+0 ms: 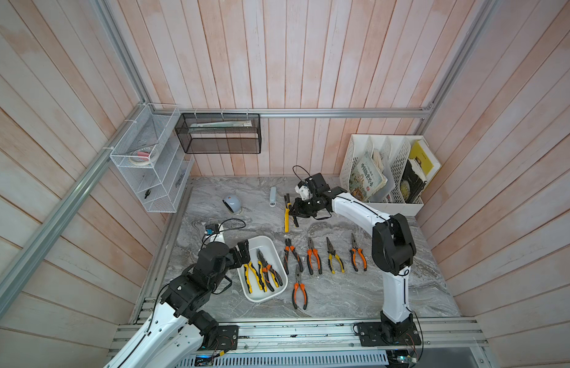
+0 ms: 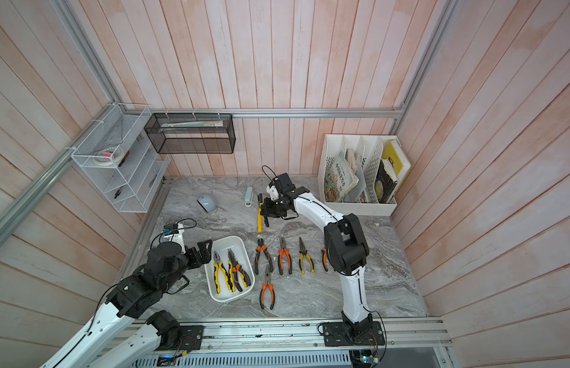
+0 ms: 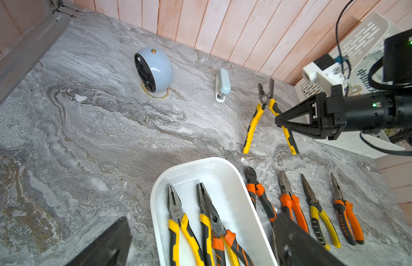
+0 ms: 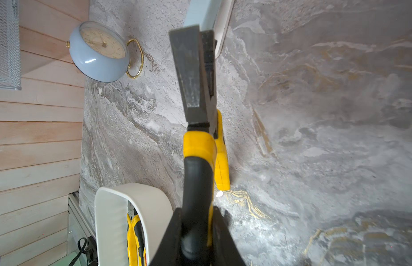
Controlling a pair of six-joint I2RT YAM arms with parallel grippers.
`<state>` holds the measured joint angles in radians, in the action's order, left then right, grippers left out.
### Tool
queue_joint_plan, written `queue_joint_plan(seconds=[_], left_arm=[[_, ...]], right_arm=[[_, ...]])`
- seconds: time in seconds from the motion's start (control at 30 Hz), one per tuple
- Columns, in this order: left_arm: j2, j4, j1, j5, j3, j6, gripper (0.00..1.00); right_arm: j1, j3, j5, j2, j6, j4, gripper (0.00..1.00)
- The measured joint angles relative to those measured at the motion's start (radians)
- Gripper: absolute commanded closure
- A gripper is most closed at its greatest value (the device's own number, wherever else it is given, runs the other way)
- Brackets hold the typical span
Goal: Take the pliers out of the storage box
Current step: Place the pliers at the center of the board.
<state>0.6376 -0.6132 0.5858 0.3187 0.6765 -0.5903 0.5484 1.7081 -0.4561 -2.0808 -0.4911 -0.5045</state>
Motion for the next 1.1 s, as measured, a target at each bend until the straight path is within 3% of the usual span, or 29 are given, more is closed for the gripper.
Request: queue_joint_plan(seconds=[0.37, 0.73, 0.9, 1.1], left_arm=[[0.000, 0.000, 0.000, 0.000, 0.000, 0.000, 0.00], [0.005, 0.000, 0.000, 0.000, 0.000, 0.000, 0.00], [0.007, 0.000, 0.000, 0.000, 0.000, 0.000, 0.00], [0.008, 0.000, 0.000, 0.000, 0.000, 0.000, 0.00]], right_arm=[[-0.001, -0.113, -0.053, -0.046, 0.016, 0.198, 1.00], [-0.043, -0.194, -0.100, -0.089, -0.068, 0.349, 0.98], [-0.043, -0.175, -0.107, -0.114, -0.089, 0.357, 0.81], [-0.043, -0.152, -0.106, -0.132, -0.092, 0.354, 0.71]])
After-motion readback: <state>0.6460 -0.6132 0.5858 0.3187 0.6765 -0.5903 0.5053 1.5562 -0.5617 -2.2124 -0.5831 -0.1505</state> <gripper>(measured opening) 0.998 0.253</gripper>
